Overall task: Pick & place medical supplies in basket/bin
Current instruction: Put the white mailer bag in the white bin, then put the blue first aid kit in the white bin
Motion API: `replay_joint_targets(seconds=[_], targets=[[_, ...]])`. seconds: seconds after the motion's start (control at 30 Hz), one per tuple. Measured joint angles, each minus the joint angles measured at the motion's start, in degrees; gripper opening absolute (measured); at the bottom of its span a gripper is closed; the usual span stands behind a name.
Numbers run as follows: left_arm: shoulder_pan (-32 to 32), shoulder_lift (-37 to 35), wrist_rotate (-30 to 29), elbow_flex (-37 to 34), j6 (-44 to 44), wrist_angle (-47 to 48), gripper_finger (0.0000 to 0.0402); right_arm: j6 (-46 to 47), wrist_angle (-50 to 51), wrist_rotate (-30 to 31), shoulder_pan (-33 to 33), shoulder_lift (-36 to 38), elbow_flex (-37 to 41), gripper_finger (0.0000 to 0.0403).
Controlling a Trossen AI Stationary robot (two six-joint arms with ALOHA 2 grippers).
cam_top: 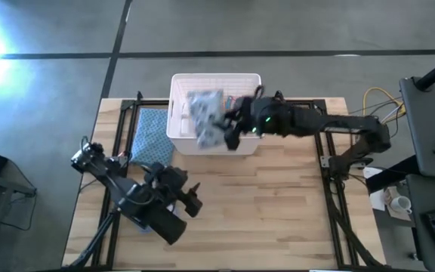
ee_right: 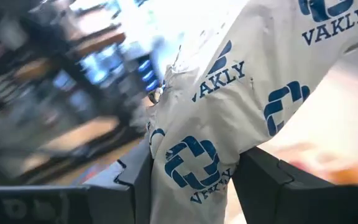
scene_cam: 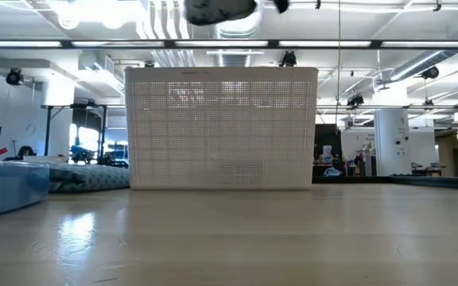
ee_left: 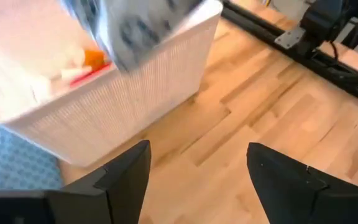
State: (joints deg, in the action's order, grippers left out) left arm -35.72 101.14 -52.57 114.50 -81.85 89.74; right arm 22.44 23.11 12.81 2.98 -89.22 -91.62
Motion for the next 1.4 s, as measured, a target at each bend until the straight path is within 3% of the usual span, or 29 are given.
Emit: replay_joint_targets(seconds=[0.1, 0.33, 0.5, 0.63, 0.73, 0.9, 1.13, 1.27, 1.4], targets=[[-0.02, -1.88, -0.51, -0.91, 1.08, -0.09, 0.0246, -1.51, 2.09, 6.15, 4.28, 2.37, -0.01, 0.0162], [-0.02, -5.67, 1.27, -6.96, 0.47, 0.11, 0.0246, -7.62, 15.20, 8.60, 16.54, -1.10, 0.13, 0.0189], [0.26, -9.27, 11.81, -13.65, -1.70, 0.23, 0.0246, -7.96, 21.55, 7.94, 18.53, -8.45, 0.40, 0.0250], [0.26, -13.43, 23.67, -21.67, -3.12, -2.66, 0.0246, -13.63, 13.26, 7.95, 14.63, -9.93, 0.38, 0.0290], [0.10, -18.31, 30.07, -30.21, -3.23, -10.21, 0.0246, -20.77, 5.00, 7.62, 10.35, -9.93, 0.36, 0.0311], [0.00, -28.50, 31.58, -47.37, -5.73, -23.19, 0.0246, -27.36, -3.08, 7.73, 3.70, -8.46, 0.33, 0.0331], [0.00, -43.29, 32.99, -69.58, -23.67, -31.46, 0.0246, -25.66, -1.49, 7.93, -5.28, -7.68, 0.34, 0.0335], [0.11, -48.53, 33.09, -78.73, -28.72, -39.13, 0.0246, -20.99, -1.37, 8.29, -9.03, -8.09, 0.32, 0.0330], [0.02, -49.48, 34.60, -84.45, -32.42, -45.16, 0.0246, -13.58, -0.44, 8.38, -10.85, -9.80, 0.85, 0.0329]])
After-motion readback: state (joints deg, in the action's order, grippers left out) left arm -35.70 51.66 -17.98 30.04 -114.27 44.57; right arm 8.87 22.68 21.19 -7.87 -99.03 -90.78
